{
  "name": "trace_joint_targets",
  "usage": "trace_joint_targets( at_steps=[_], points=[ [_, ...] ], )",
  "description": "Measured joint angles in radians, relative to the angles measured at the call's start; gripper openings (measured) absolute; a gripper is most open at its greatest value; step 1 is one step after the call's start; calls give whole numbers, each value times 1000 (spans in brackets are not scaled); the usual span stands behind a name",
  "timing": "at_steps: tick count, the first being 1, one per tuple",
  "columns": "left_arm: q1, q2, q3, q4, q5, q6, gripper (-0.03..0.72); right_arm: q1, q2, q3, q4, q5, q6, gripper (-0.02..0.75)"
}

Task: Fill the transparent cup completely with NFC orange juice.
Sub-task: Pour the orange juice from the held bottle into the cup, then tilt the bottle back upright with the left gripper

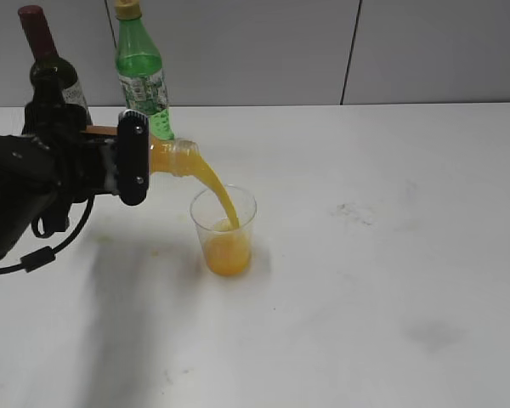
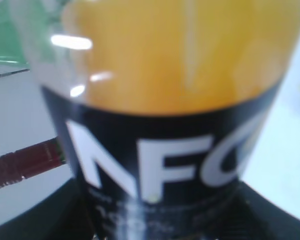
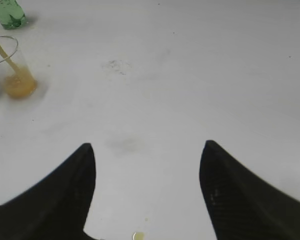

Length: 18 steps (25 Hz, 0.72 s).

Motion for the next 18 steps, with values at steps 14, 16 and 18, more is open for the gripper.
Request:
trace_joint_targets(
  at_steps=[14, 16, 18],
  points=[
    [0, 0, 0, 48, -46, 0, 481, 0, 0, 0, 0, 0, 0, 503],
    [0, 0, 0, 51, -47, 0, 481, 0, 0, 0, 0, 0, 0, 503],
    [0, 0, 0, 53, -52, 0, 481, 0, 0, 0, 0, 0, 0, 503]
  ],
)
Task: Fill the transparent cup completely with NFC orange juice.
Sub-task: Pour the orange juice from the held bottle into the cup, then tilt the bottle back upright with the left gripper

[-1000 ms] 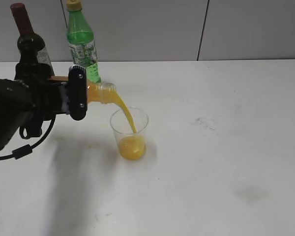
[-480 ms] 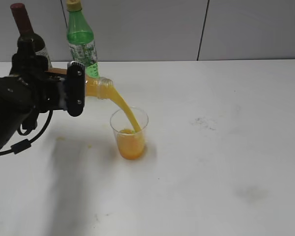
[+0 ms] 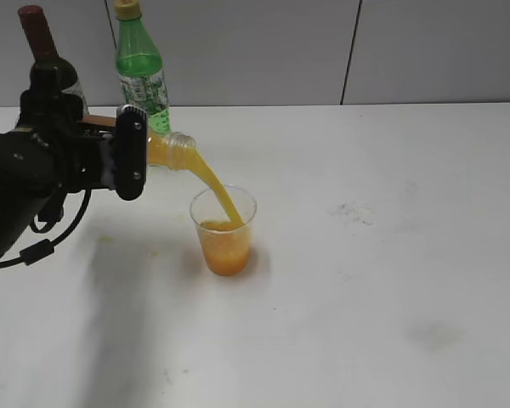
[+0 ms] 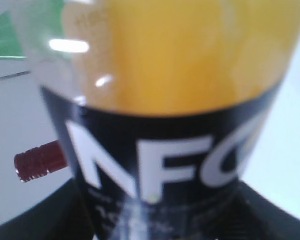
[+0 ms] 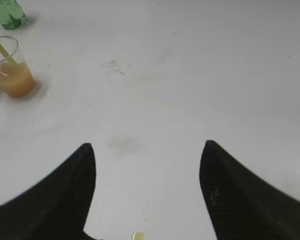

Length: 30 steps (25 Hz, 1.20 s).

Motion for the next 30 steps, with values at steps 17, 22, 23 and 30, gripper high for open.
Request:
trace_joint_targets(
  at_steps=[17, 22, 23, 30],
  points=[
    [0, 0, 0, 54, -71, -1, 481, 0, 0, 0, 0, 0, 0, 503],
    [0, 0, 0, 64, -71, -1, 481, 0, 0, 0, 0, 0, 0, 503],
    [0, 0, 0, 65, -71, -1, 481, 0, 0, 0, 0, 0, 0, 503],
    [0, 0, 0, 67, -57, -21, 481, 0, 0, 0, 0, 0, 0, 503]
  ],
)
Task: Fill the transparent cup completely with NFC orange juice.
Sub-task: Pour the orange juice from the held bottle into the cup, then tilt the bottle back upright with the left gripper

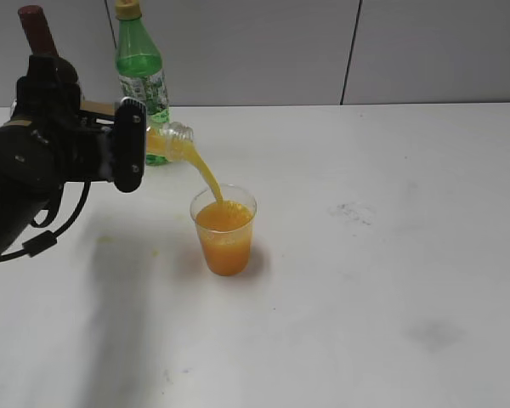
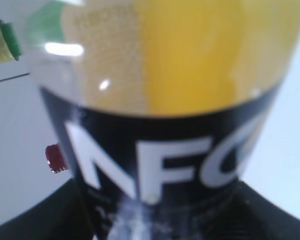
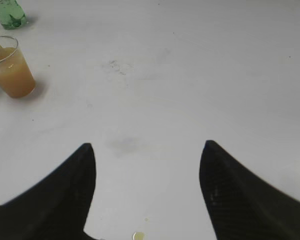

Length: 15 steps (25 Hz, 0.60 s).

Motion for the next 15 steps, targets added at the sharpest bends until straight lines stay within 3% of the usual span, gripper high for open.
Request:
trace_joint_targets(
  at_steps=[15],
  points=[
    [0, 0, 0, 48, 8, -21, 481, 0, 0, 0, 0, 0, 0, 503]
  ],
)
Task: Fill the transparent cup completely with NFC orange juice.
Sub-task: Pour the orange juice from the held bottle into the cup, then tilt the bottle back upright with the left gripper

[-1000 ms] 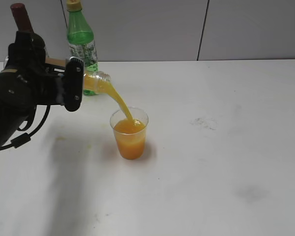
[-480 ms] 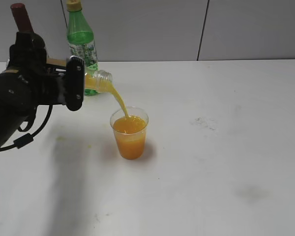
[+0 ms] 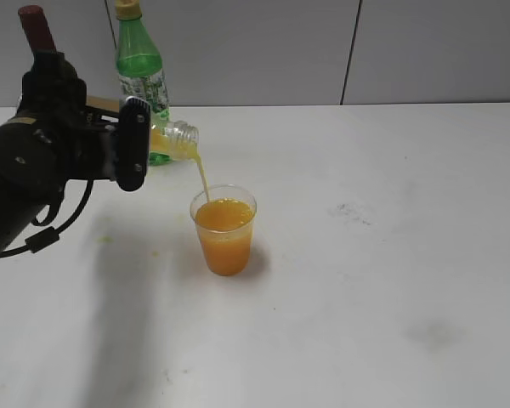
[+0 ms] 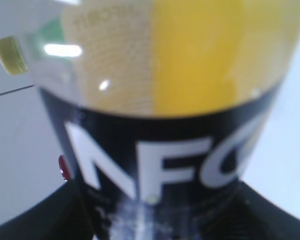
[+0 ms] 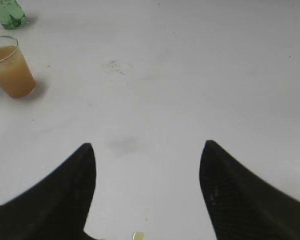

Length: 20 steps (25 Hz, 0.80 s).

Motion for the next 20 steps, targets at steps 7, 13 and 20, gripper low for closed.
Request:
trace_joint_targets(
  at_steps=[7, 13, 20],
  points=[
    [0, 0, 0, 25, -3, -1, 481, 0, 0, 0, 0, 0, 0, 503],
    [0, 0, 0, 31, -10, -1, 481, 0, 0, 0, 0, 0, 0, 501],
    [0, 0, 0, 61, -19, -1, 481, 0, 0, 0, 0, 0, 0, 501]
  ],
)
